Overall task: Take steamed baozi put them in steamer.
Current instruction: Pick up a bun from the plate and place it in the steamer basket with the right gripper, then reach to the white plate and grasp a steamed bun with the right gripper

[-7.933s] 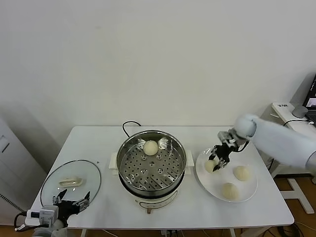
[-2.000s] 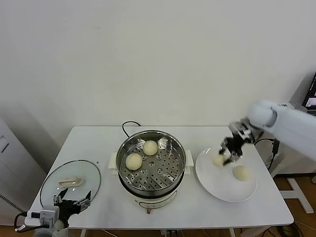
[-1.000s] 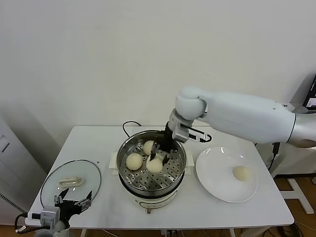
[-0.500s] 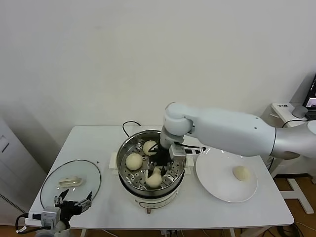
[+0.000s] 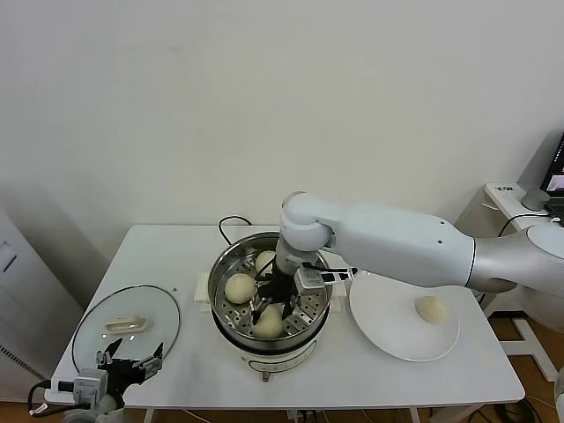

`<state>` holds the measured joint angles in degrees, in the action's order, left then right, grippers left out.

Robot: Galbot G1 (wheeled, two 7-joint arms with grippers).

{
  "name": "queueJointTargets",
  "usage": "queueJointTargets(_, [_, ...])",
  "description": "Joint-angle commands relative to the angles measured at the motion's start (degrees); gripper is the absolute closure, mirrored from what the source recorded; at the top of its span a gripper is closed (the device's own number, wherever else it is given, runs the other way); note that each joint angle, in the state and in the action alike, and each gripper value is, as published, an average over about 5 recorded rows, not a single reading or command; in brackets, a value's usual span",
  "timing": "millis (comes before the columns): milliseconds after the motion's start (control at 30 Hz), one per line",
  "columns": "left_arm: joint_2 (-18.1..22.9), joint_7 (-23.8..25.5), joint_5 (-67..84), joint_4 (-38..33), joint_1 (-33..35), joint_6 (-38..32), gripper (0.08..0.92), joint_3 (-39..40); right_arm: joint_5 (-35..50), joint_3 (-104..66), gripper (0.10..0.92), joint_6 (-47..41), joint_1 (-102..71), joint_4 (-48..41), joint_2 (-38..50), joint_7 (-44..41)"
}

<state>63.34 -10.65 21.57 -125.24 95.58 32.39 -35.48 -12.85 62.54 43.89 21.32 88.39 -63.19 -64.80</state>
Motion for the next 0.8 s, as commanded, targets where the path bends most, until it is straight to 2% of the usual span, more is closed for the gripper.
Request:
queueJointTargets(33, [-0.3,0.1,0.1,0.1,0.1,-0.1,0.177,-0.2,0.8,-2.0,0.286,-0.2,1.9,-1.1,0.4,-0.3])
queueJointTargets(100, [-0.4,0.1,0.2,0.2,0.1,-0.1,0.177,-0.2,2.6,-3.3,0.238,-1.1,3.7,-2.8,1.3,-1.0])
queueJointTargets(200, [-0.5,0.1,0.2,0.2,0.2,-0.3,0.177,-0.3,6.2,-5.0,0.208,-3.7,6.6,-7.4,3.3,-2.6])
queueJointTargets(367, [-0.7,0.2,0.2,0.1,0.3,-0.5,0.177,-0.3,13.9,-4.3,0.203,-13.8,10.9,-15.0,9.3,-5.8])
queueJointTargets(567, [-1.0,0.2,0.3,0.2,0.2,-0.5,0.177,-0.3,19.4,-0.2,0.203,-25.8,13.7,-19.9,17.3,-9.3])
queueJointTargets(667, [-1.0,0.2,0.3,0.2,0.1,-0.5,0.177,-0.2,21.7,2.9,0.203,-29.8,13.8,-22.1,21.6,-10.8])
queueJointTargets(800, [-1.1,0.2,0.4,0.2,-0.1,-0.5,0.177,-0.2,22.1,3.4,0.203,-31.0,11.3,-25.3,25.0,-11.7])
